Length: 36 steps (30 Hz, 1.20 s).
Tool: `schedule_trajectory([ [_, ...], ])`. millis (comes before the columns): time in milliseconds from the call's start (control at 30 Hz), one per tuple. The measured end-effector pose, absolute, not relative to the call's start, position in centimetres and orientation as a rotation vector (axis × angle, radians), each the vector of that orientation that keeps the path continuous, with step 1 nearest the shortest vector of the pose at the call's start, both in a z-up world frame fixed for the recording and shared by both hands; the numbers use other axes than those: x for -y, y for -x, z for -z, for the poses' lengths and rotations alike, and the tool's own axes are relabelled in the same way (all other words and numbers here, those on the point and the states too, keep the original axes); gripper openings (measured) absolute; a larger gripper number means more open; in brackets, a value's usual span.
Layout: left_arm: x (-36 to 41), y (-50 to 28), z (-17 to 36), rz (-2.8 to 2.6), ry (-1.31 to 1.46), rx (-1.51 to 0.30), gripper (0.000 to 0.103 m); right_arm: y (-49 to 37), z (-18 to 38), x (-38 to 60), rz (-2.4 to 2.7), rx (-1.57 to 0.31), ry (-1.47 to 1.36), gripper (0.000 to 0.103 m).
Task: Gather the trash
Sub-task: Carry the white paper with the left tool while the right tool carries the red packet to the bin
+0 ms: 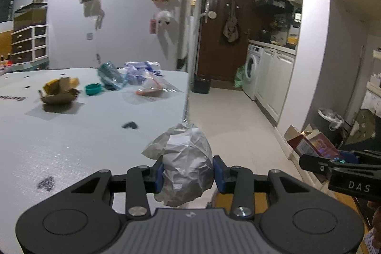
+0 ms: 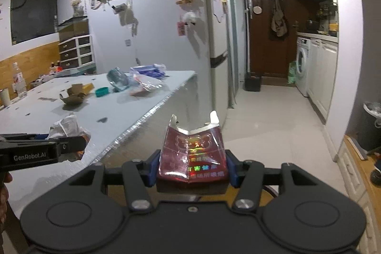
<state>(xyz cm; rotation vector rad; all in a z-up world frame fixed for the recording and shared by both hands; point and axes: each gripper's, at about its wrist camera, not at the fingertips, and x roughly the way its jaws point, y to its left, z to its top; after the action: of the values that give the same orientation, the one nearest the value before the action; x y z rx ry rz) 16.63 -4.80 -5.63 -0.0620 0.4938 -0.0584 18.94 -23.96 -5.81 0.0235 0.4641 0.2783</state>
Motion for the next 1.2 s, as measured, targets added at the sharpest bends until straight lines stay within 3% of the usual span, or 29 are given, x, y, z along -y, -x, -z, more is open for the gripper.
schedule_trajectory([
  [600,11.9,-22.1,10.8,0.183,0.025,-0.657,0.042,-20.4,11.7,30.5,-0.189,-0.588,-0.101,0.055],
  [1200,15.6,-31.3,22.0,0.235,0.008,-0.953,0.042,-28.4,21.3,33.7,-0.122,-0.847,-0.294,0.055],
])
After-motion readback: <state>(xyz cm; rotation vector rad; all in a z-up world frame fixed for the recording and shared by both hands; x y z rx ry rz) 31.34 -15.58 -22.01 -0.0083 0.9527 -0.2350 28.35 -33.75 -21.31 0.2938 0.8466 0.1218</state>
